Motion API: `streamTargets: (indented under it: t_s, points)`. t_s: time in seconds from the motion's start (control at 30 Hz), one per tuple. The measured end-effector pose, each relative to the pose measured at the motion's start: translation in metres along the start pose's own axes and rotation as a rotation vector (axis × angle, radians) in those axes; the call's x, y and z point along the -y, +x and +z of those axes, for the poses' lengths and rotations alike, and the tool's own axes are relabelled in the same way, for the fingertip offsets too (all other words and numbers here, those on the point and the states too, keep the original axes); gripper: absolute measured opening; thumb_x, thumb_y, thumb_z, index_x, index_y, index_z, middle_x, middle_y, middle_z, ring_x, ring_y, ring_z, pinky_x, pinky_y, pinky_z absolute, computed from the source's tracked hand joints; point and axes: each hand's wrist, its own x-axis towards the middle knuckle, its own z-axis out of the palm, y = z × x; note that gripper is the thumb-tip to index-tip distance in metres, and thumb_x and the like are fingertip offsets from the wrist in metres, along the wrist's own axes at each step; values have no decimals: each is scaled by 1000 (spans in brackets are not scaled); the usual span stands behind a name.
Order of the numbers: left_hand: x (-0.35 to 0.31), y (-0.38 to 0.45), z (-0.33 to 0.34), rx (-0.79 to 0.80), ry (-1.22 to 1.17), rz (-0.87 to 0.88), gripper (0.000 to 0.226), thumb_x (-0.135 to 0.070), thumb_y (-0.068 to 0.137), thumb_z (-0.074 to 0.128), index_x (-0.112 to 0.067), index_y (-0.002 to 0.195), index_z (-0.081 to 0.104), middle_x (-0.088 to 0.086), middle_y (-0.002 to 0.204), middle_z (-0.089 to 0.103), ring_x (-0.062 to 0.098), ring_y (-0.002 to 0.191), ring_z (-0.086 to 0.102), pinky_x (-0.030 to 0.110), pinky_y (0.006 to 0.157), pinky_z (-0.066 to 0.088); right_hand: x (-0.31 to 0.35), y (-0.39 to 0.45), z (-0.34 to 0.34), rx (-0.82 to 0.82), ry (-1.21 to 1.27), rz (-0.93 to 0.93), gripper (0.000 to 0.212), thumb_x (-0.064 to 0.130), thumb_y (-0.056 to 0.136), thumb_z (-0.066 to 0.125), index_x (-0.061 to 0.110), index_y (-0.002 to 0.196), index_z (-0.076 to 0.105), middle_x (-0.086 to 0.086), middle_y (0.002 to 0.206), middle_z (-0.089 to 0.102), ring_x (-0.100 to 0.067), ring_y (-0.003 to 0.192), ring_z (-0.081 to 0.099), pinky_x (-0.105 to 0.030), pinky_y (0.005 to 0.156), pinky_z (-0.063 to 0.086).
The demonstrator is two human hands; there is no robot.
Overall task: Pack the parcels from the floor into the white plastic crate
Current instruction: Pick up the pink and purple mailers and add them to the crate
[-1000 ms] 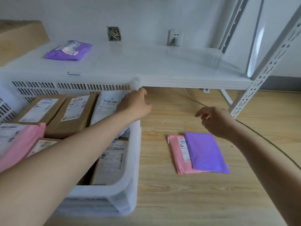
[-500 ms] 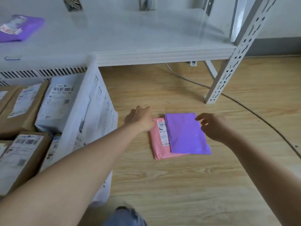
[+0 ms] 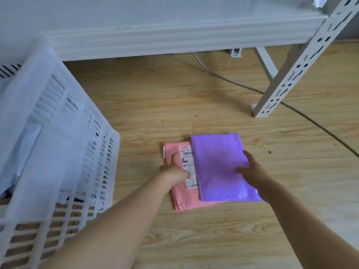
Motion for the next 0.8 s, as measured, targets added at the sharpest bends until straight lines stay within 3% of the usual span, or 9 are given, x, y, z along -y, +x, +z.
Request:
streamTargets:
  t_s: [0.07,0.13,0.23,0.3,0.37,0.47,0.63,0.7,0.8]
  points:
    - [-8,9,6,-49,-20,40,84,-27,80,64,-38,146,11,13,141,34,26,122,45,27,94,43,-10,8,4,-40,42,30,72,18,87,56,35,145,17,-11,142,31,-29,129,30,-38,102,31]
    - [-14,16,12,-23,-99,95,84,-32,78,68,-39,144,16,10,139,38,23,116,49,28,92,45,-15,7,15,-119,-78,3,73,21,85,59,35,144,19,-9,148,26,-31,135,23,-46,110,22]
    - [-17,17,20,18,-208,181,81,-24,80,69,-34,143,20,4,129,43,13,89,49,22,71,43,-9,4,39,-137,-15,-132,72,10,80,62,34,139,29,-11,132,45,-34,121,41,-51,101,35]
    - [-17,12,18,-22,-287,244,81,-10,81,67,-29,143,20,3,130,43,10,90,45,21,64,40,2,-5,49,-84,232,-138,67,1,82,58,34,134,32,-10,118,50,-31,99,52,-46,86,47]
    - [-20,0,7,-43,-316,314,87,1,80,65,-27,145,16,2,142,34,9,102,40,18,69,39,15,-17,47,-57,438,-77,64,-2,85,53,36,131,31,-4,106,48,-21,83,51,-32,71,46]
    - [-29,-43,-24,4,-413,321,94,9,81,61,-39,145,11,-3,147,23,13,107,46,25,70,46,38,-51,29,-76,534,-21,68,1,87,54,41,135,26,-1,100,47,-17,75,47,-27,64,39]
    - [-53,-151,-90,-15,-432,376,99,12,76,65,-31,147,12,-6,152,14,4,125,28,18,91,40,104,-154,-22,-42,572,38,73,5,88,55,43,140,20,-3,120,41,-22,99,50,-33,81,42]
    - [-69,-203,-117,30,-537,340,100,13,76,64,-38,146,12,-9,154,14,9,133,28,31,103,39,135,-198,-48,-7,605,74,71,11,90,55,42,142,18,-5,119,45,-21,100,52,-35,85,42]
    - [-103,-285,-158,85,-615,349,102,14,76,63,-44,143,13,-7,148,29,17,130,39,41,103,42,180,-270,-88,40,633,140,68,20,89,56,41,142,20,-7,119,58,-18,93,57,-34,84,46]
